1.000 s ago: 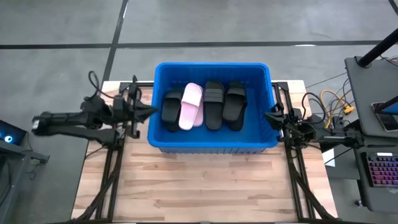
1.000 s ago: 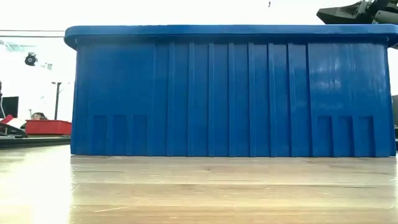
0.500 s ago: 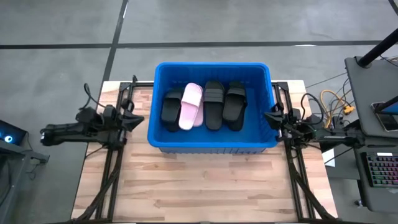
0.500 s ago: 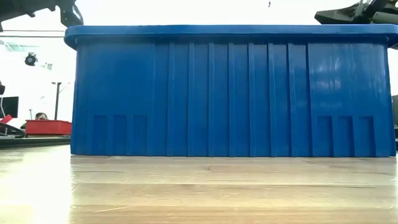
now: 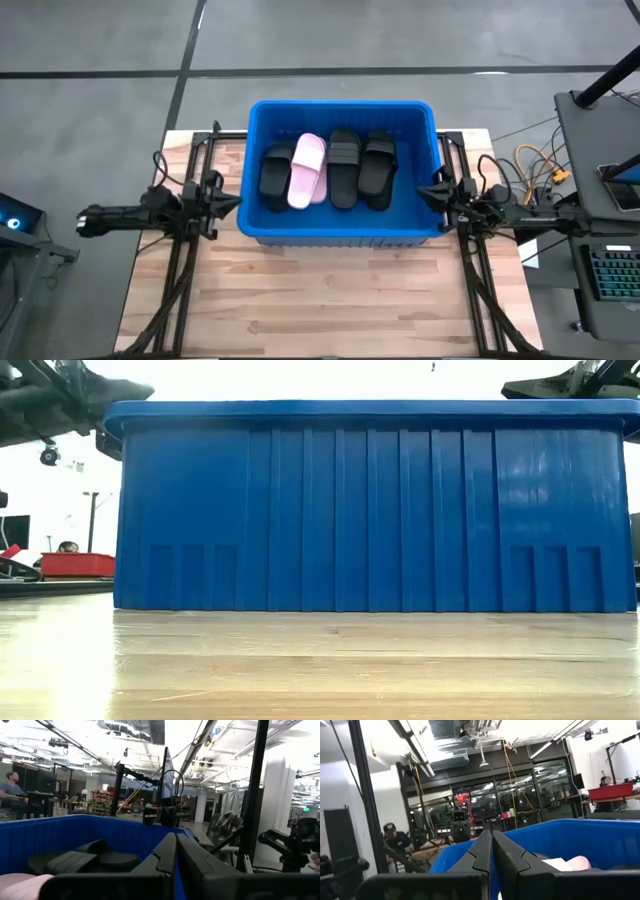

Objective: Pick and place slides into bin
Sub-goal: Return to Home Position

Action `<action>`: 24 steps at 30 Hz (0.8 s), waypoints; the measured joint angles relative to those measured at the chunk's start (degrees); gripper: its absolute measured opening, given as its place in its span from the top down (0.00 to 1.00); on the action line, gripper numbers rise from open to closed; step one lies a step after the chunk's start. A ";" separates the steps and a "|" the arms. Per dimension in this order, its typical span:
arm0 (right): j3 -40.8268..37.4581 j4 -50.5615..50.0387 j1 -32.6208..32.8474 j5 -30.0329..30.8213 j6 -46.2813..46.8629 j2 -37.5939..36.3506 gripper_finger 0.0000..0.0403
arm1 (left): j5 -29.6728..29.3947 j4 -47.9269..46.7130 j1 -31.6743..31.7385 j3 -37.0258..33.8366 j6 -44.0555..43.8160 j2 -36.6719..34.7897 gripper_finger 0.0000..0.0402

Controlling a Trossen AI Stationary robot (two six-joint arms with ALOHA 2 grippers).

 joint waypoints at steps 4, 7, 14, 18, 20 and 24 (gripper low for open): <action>-0.03 -0.85 0.04 -0.09 -1.53 0.00 0.98 | -0.16 3.32 0.00 -1.99 0.02 0.43 1.00; 0.08 -2.37 0.00 -0.68 -0.69 -0.10 0.98 | -0.34 2.50 0.00 -2.33 0.04 0.42 1.00; 0.02 -3.98 0.00 -3.30 -0.05 -0.15 0.98 | -1.11 2.88 0.00 -2.36 0.09 0.46 1.00; 0.02 -4.16 0.02 -3.26 -2.85 -0.15 0.98 | -1.09 2.66 0.00 -2.37 0.09 0.58 1.00; 0.02 -4.16 0.04 -3.03 -3.81 -0.15 0.98 | -1.09 2.59 0.00 -2.37 0.09 1.07 1.00; -0.04 -3.70 0.02 -2.98 -3.70 -0.15 0.98 | -0.95 2.65 0.00 -2.39 0.07 1.53 1.00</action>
